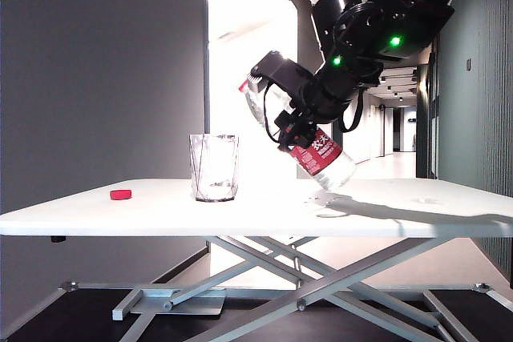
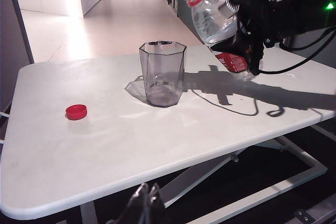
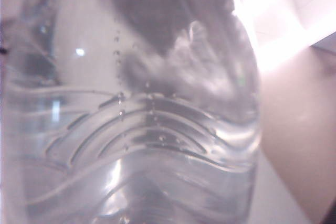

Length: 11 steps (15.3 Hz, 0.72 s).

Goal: Pick up the mineral water bottle on the table and pour water into the mug until it's half full.

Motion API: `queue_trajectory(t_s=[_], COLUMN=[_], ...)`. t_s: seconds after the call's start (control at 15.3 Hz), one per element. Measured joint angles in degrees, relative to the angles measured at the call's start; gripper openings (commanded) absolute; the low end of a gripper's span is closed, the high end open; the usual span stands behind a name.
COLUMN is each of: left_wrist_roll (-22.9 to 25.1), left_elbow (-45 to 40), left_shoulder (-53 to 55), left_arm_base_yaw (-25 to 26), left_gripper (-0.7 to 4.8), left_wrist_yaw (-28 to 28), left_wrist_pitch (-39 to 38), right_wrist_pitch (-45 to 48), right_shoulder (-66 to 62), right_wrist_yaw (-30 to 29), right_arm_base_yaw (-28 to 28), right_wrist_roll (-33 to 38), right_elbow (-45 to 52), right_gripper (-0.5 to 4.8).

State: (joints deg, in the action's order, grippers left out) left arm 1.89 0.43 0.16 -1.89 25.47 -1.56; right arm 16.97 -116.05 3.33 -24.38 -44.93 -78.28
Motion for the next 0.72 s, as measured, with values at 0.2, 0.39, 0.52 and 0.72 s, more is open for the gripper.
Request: queue_trajectory(t_s=[0.2, 0.39, 0.52, 0.72], left_wrist_roll=[0.0, 0.0, -0.1, -0.2], left_elbow=[0.0, 0.0, 0.0, 0.0], left_shoulder=[0.0, 0.0, 0.0, 0.0], left_arm_base_yaw=[0.0, 0.0, 0.0, 0.0], left_gripper=[-0.05, -0.05, -0.05, -0.05], left_wrist_yaw=[0.0, 0.0, 0.0, 0.0], left_wrist_pitch=[0.0, 0.0, -0.5, -0.9], right_wrist_pitch=[0.0, 0.2, 1.0, 0.6], right_shoulder=[0.0, -0.2, -0.9, -4.3], right_wrist_yaw=[0.8, 1.1, 2.0, 4.9], right_arm_base_yaw=[-0.3, -0.3, -0.3, -0.7], right_wrist_roll=[-1.9, -5.8, -6.7, -10.5], right_elbow=[0.0, 0.0, 0.0, -2.7], right_gripper=[1.56, 1.56, 1.56, 1.56])
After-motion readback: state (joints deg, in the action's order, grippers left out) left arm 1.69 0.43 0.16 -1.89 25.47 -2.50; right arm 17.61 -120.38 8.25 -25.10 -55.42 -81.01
